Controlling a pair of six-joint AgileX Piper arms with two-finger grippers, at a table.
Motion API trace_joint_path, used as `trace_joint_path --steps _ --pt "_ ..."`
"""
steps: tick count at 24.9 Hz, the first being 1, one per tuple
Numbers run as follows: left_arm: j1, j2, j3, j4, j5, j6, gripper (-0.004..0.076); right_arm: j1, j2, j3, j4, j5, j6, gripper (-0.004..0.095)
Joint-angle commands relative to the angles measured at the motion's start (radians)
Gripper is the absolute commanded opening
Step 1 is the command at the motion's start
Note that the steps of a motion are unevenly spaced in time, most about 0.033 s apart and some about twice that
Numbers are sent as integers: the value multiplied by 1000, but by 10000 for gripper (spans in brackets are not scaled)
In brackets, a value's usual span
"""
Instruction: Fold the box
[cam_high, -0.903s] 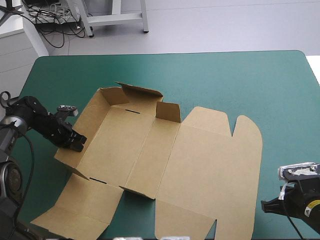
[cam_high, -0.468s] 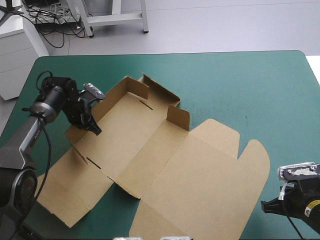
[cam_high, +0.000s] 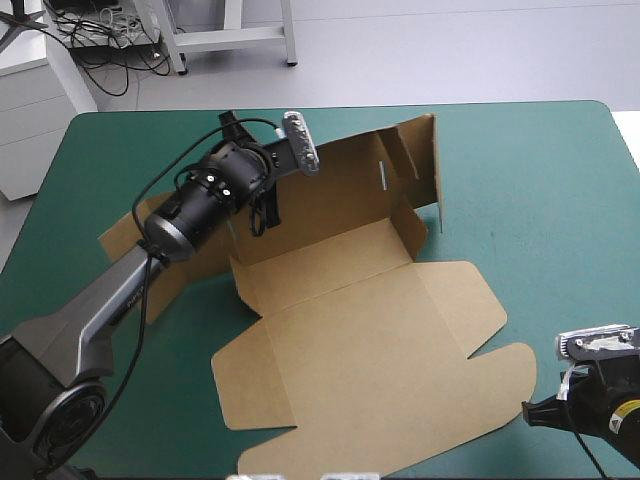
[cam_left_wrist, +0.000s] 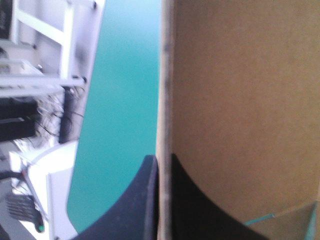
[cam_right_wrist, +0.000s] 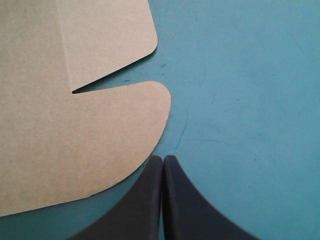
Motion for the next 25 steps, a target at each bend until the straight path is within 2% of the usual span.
trace_joint_path --steps 1,8,12,16,19,22,24,25 --pt "-104 -47 -41 116 -94 -30 -10 -4 9 -24 -13 -53 -9 -20" --pt "-226 -47 -41 118 -197 -34 -10 -4 9 -24 -13 -54 -9 -20" --pt "-230 -31 -39 189 -222 -111 -10 -4 9 -24 -13 -73 -9 -20" --pt "-246 -1 -39 335 -232 -244 -10 -4 9 -24 -13 -116 -9 -20" --pt "-304 31 5 669 -294 -469 -10 -4 9 -24 -49 -165 -10 -20" --pt "-339 37 96 846 -304 -613 -10 -4 9 -24 -68 -182 -8 -17" --pt "-348 37 160 958 -310 -698 -10 -4 9 -24 -60 -188 -7 29" --pt "-348 37 189 992 -310 -740 -10 -4 9 -24 -58 -188 -7 97"
